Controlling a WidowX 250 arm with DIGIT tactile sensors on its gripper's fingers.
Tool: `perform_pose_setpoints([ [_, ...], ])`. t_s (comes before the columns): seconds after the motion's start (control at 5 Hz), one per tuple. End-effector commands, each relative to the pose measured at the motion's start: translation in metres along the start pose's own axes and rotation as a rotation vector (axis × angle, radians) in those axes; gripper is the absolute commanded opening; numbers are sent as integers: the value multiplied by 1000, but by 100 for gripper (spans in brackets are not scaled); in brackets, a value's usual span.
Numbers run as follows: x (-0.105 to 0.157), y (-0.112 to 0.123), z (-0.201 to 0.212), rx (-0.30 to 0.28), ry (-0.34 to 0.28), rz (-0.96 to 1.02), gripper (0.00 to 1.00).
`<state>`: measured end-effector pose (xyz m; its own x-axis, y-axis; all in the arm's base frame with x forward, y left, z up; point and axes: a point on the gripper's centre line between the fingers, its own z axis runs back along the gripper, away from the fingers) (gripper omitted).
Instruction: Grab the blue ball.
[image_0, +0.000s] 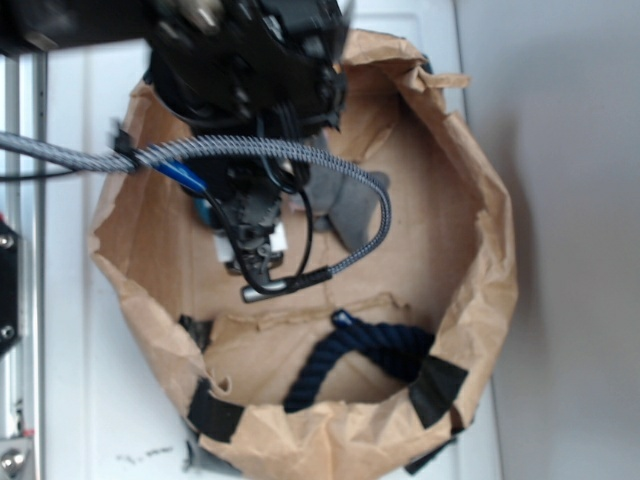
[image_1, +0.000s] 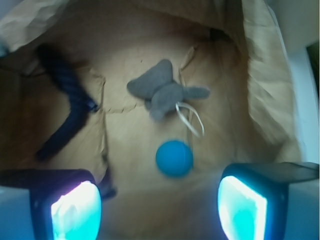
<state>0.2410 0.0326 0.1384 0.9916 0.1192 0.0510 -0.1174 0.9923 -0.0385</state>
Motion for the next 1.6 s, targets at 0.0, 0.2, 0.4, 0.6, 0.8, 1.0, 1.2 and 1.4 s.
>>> perform_pose_setpoints([
  [0.0, 32, -11, -32, 85, -19, -7, 100],
  [0.2, 19, 1, -33, 52, -35, -42, 100],
  [0.4, 6, 14, -47, 72, -53, -85, 100],
  [0.6, -7, 23, -63, 144, -23, -127, 100],
  [0.8, -29, 34, -63, 187, 23, -174, 100],
  [1.0, -44, 43, -74, 227, 64, -223, 100],
  [1.2, -51, 36, -101, 254, 28, -211, 100],
  [1.4, -52, 34, -112, 277, 15, -171, 0],
])
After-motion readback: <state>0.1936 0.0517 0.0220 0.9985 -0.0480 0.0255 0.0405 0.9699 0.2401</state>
